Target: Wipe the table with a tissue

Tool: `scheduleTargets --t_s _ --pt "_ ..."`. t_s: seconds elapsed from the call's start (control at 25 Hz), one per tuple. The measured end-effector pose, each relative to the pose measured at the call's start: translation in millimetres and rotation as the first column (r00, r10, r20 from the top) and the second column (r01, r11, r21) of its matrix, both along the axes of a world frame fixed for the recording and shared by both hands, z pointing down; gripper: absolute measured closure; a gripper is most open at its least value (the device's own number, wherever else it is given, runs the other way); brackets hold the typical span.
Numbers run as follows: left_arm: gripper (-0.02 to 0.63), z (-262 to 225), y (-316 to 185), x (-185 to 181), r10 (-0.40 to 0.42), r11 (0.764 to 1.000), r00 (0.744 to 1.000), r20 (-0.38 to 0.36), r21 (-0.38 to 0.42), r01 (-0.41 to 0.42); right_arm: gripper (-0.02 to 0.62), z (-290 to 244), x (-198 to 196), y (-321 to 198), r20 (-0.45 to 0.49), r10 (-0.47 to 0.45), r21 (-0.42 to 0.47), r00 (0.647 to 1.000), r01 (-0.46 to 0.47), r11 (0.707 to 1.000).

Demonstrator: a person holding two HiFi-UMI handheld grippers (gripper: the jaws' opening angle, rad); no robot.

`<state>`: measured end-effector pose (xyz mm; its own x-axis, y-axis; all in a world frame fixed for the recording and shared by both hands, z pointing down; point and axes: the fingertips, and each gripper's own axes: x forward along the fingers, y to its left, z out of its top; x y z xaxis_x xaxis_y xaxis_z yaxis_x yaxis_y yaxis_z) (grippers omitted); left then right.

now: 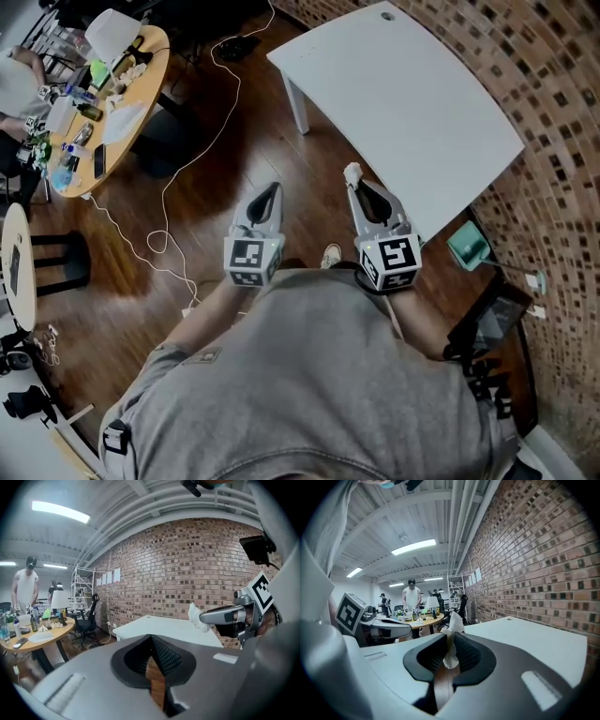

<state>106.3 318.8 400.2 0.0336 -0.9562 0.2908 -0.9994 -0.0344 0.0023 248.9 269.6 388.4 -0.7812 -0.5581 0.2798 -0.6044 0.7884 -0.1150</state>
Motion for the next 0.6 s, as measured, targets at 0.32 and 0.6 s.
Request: scheduleTargets --t_s 0.32,0.6 --pt "0.604 5 -33 -20 -0.019 1.0 1.0 -0.013 -0.022 0.019 0.529 9 -21 -36 -0.006 -0.012 -0.031 1.0 0.012 0.999" --pt "0.604 9 -82 -54 0.035 0.999 0.999 -0.034 -0.018 -0.035 0.529 17 -52 -76 -0.03 0.047 -0.042 0.998 -0.048 0.998"
